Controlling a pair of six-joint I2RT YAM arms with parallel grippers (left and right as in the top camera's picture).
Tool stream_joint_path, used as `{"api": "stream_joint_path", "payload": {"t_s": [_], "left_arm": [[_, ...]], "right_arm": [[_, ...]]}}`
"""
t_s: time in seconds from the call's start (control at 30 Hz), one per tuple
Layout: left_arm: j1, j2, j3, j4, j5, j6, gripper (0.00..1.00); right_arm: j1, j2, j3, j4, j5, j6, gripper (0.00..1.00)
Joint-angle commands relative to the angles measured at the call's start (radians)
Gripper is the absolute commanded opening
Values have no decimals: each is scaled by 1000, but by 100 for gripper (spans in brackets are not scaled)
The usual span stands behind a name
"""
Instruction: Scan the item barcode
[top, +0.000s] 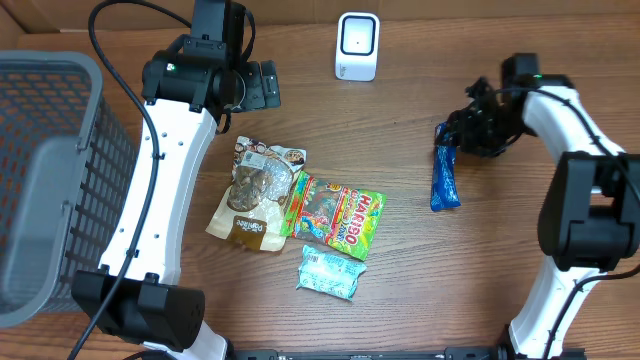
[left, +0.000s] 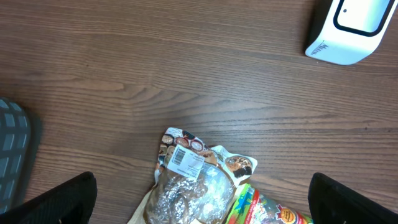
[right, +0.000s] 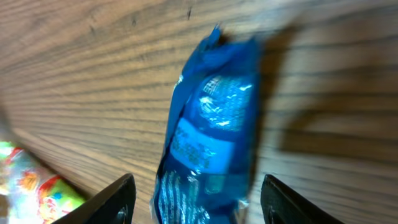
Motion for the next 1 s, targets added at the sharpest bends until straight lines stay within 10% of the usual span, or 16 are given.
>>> {"api": "stream_joint_path", "payload": {"t_s": [0.0,0.73,0.97], "left_arm": [[4,-15,16,0,-6,23,100],[4,-15,16,0,-6,23,100],[4,-15,16,0,-5,23,100]], "right_arm": [[16,-23,-57,27,69,32,66],[-69,-23,-194,54,-91,-56,56],[-69,-23,-245,93,-182,-59,4]]}}
